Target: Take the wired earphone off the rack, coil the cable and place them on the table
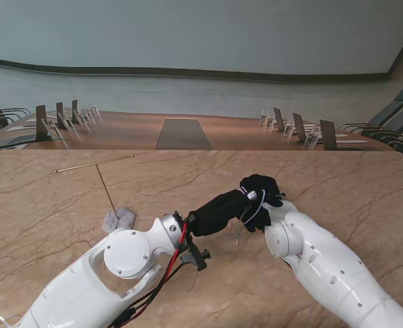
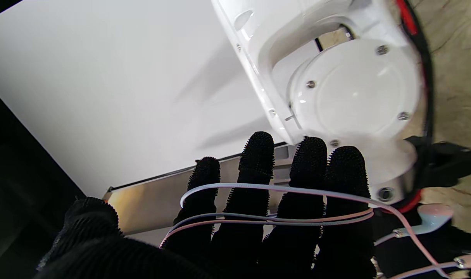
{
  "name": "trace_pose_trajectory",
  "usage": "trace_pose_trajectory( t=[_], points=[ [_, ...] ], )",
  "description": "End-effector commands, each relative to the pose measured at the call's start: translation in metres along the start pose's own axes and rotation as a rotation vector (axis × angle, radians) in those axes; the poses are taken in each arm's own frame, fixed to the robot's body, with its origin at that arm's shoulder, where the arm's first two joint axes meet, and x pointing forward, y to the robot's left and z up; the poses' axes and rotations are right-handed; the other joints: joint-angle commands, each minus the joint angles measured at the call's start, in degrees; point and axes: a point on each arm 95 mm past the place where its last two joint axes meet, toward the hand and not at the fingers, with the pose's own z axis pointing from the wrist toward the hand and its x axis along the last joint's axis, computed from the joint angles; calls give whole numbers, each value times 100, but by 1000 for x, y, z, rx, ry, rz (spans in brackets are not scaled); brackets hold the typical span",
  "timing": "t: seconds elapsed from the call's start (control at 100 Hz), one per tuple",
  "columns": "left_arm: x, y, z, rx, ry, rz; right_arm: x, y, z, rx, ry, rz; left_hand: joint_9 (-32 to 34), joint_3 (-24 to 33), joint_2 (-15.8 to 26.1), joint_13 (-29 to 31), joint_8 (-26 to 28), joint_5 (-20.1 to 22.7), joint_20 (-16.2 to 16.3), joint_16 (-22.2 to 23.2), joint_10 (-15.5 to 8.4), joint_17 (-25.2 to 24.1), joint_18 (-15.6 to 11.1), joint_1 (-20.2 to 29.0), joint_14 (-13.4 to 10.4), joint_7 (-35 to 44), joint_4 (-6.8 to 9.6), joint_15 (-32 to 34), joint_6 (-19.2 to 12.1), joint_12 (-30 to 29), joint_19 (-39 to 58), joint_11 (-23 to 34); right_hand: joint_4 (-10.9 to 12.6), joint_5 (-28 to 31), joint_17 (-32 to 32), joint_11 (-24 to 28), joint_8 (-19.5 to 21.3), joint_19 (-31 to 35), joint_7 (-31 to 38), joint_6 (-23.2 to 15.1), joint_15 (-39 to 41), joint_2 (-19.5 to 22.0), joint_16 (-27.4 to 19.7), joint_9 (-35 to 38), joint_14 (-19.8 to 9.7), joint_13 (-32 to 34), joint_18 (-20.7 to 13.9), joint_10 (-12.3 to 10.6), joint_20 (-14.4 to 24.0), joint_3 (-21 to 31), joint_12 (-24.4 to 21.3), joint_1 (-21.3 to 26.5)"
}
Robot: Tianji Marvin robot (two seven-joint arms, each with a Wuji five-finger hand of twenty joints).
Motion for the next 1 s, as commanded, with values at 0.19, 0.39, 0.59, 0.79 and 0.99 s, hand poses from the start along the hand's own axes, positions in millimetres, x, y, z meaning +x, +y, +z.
trace_pose_trajectory(
  t=[0.19,0.39,0.59,0.79,0.99],
  points=[
    [-17,3,-7,4,-59,4,-6,38,0,-130,61,2,132,-8,282,156,43,35,170,105,127,87,359,-25,165,134,-133,168,-247,40,296,199,244,503,-76,247,670,695,2163,-1815,356,-26,-64,-66,332,165,-605,628,133,1005,-30,1128],
    [-30,3,-10,16,-102,10,-7,67,-9,-214,137,-8,209,-8,278,160,39,99,197,95,162,37,394,-25,195,151,-134,182,-204,-54,320,116,250,495,-76,245,665,698,2151,-1827,355,-7,-60,-72,313,162,-614,621,194,1005,-34,1113],
    [-41,1,-12,29,-139,20,-8,91,-25,-277,213,-25,327,2,280,183,50,236,219,61,186,-48,413,9,202,211,-135,176,-133,-112,324,103,275,505,-74,246,662,679,2141,-1848,351,-12,-61,-60,290,174,-616,594,242,1004,-38,1106],
    [-49,-1,-14,42,-164,33,-4,106,-42,-308,287,-44,348,-12,285,192,104,339,275,60,190,-96,417,12,190,339,-141,220,-62,-64,384,154,313,526,-72,236,664,660,2130,-1861,336,-6,-63,-31,278,201,-616,577,274,1005,-42,1092],
    [-56,-5,-16,57,-193,44,3,114,-62,-330,354,-51,293,-19,117,22,76,371,230,-108,256,-233,359,-151,185,317,-127,27,-83,-375,238,-191,390,557,-46,222,665,627,2120,-1851,329,-4,-62,19,270,244,-639,565,239,1005,-33,1072]
  ],
)
